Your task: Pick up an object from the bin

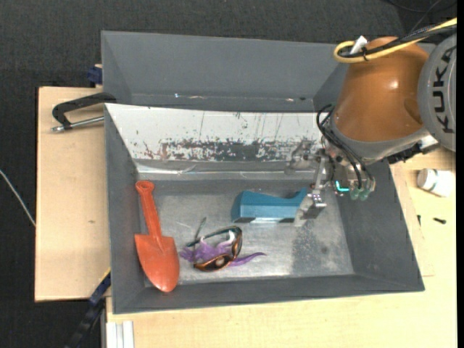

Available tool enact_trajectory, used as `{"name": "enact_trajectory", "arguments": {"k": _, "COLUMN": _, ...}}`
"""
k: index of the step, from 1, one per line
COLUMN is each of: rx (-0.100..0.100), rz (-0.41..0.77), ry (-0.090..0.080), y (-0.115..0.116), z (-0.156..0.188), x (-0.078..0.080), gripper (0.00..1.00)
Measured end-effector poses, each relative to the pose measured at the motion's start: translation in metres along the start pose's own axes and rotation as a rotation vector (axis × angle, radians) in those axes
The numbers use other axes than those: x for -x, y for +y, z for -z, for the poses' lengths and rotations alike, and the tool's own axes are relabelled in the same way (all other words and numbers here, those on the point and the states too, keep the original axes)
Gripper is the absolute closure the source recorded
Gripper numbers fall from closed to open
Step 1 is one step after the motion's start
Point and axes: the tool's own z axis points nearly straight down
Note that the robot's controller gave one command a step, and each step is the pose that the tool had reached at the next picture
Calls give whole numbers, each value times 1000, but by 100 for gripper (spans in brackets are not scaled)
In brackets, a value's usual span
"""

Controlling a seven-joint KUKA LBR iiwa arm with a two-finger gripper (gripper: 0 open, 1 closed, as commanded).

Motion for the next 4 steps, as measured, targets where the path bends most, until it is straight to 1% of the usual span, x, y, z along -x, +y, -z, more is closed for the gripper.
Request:
{"name": "enact_trajectory", "arguments": {"k": 1, "rx": 0, "rz": 0, "ry": -7, "y": 0, "z": 3, "x": 1, "gripper": 0}}
{"name": "enact_trajectory", "arguments": {"k": 2, "rx": 0, "rz": -25, "ry": -14, "y": 1, "z": -52, "x": 16, "gripper": 0}}
{"name": "enact_trajectory", "arguments": {"k": 3, "rx": 0, "rz": -23, "ry": -1, "y": 0, "z": -100, "x": 19, "gripper": 0}}
{"name": "enact_trajectory", "arguments": {"k": 4, "rx": 1, "rz": -92, "ry": -11, "y": 7, "z": -63, "x": 31, "gripper": 0}}
